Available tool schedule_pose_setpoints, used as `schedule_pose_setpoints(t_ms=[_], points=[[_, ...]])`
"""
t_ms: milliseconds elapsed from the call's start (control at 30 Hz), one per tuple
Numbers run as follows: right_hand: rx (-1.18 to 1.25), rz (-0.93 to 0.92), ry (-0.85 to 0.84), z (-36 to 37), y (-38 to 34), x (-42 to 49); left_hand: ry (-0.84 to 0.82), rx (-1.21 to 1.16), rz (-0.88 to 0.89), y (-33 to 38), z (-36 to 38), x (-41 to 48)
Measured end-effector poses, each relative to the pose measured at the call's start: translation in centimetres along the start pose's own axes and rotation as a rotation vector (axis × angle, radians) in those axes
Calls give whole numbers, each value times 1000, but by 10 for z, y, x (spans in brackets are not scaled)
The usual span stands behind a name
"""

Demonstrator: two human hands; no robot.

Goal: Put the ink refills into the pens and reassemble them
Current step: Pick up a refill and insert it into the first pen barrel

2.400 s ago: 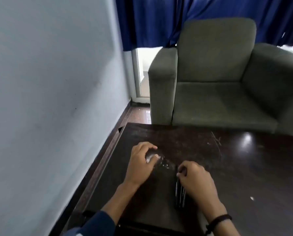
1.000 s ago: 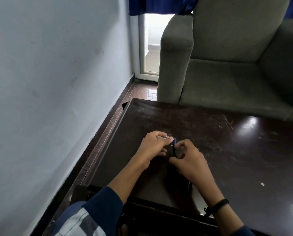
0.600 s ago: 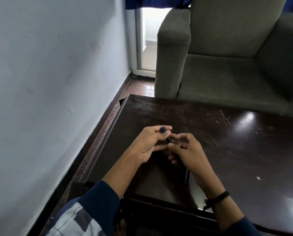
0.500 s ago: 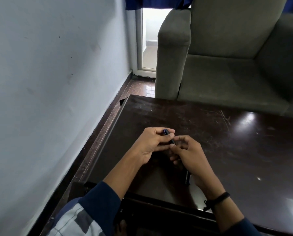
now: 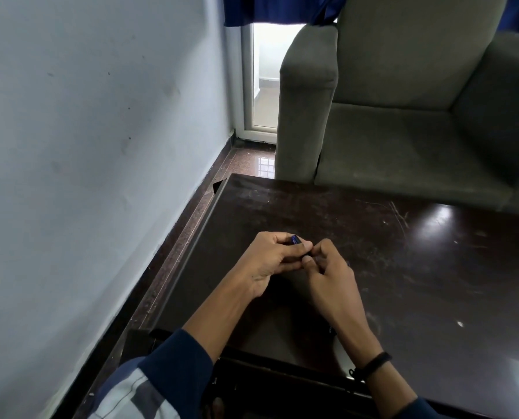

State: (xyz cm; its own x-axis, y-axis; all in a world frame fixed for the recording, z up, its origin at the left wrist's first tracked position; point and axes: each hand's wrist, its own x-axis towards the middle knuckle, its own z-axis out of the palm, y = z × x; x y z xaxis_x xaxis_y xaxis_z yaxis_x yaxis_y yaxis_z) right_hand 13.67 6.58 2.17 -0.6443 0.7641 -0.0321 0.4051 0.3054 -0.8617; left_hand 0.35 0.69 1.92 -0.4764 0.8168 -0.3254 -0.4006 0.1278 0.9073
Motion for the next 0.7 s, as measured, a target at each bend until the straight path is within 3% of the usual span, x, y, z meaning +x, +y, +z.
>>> schedule_pose_setpoints(t_ms=[433,700], points=[[-17,97,8,-1,-4,-3,1,-9,24,0,1,0],[-78,141,-130,1,4,5,81,2,-3,-1,0,2]])
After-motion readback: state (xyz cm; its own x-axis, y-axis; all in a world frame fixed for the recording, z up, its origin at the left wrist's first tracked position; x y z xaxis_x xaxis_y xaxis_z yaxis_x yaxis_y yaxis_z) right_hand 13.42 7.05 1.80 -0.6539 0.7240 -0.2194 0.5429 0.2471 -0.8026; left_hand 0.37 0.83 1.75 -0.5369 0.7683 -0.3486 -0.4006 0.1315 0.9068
